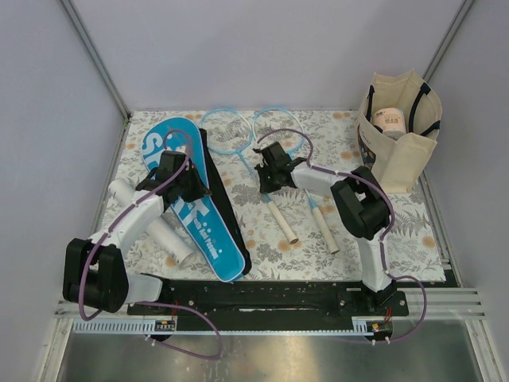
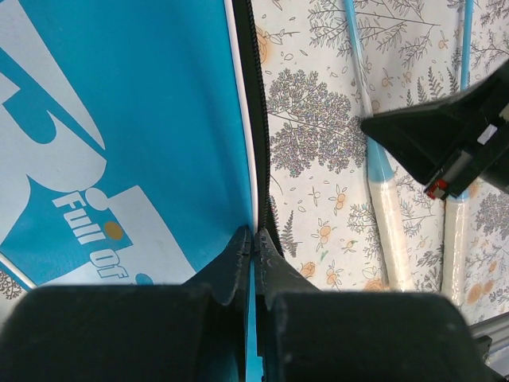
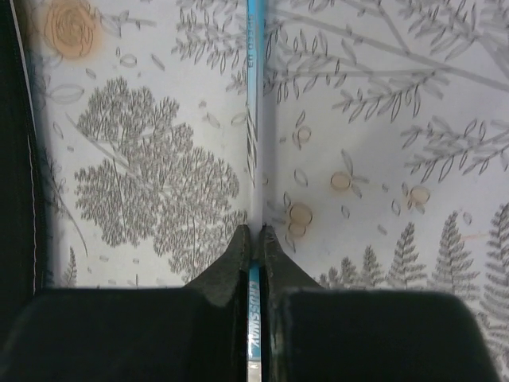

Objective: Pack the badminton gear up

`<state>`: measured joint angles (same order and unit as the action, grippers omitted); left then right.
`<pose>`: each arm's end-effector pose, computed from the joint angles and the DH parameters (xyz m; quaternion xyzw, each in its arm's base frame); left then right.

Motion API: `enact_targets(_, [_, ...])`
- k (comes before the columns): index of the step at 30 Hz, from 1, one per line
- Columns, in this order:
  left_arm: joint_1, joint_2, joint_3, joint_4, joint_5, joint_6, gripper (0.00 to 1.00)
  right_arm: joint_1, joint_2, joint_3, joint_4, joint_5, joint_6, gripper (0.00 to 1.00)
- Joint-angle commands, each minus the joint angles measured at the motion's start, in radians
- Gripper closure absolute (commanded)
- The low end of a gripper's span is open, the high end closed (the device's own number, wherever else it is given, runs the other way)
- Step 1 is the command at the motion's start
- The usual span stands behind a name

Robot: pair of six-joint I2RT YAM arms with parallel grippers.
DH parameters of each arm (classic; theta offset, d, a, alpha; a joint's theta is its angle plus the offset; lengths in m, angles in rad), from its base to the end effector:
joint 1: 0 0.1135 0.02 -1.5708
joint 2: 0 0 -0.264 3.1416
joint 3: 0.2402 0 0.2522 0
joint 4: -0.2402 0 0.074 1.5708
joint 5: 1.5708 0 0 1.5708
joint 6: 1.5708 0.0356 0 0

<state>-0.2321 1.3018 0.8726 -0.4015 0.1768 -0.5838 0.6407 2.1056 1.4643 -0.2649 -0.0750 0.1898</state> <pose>0.2624 -0.0685 0.2401 -0.1310 0.9199 -0.2185 0.2980 0.3626 0.2737 0.1560 -0.2231 0.9180 0.1639 0.2840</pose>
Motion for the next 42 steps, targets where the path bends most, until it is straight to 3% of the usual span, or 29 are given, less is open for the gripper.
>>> enact_targets(1, [0.011,0.007,0.052,0.023,0.016,0.027,1.0,0.002,-0.143,-0.103,0.09,-0.071,0.04,1.0])
enact_targets(8, [0.027,0.051,0.078,0.015,0.001,0.05,1.0,0.014,-0.327,-0.274,0.17,-0.131,0.076,1.0])
enact_targets(23, [0.03,0.128,0.131,0.036,-0.014,0.035,1.0,0.073,-0.653,-0.633,0.194,-0.083,0.094,1.0])
enact_targets(32, [0.028,0.129,0.094,0.116,0.101,0.052,1.0,0.201,-0.711,-0.644,0.139,-0.026,0.083,1.0])
enact_targets(42, [-0.021,0.137,0.089,0.099,0.184,0.104,1.0,0.229,-0.705,-0.595,0.162,-0.035,0.108,1.0])
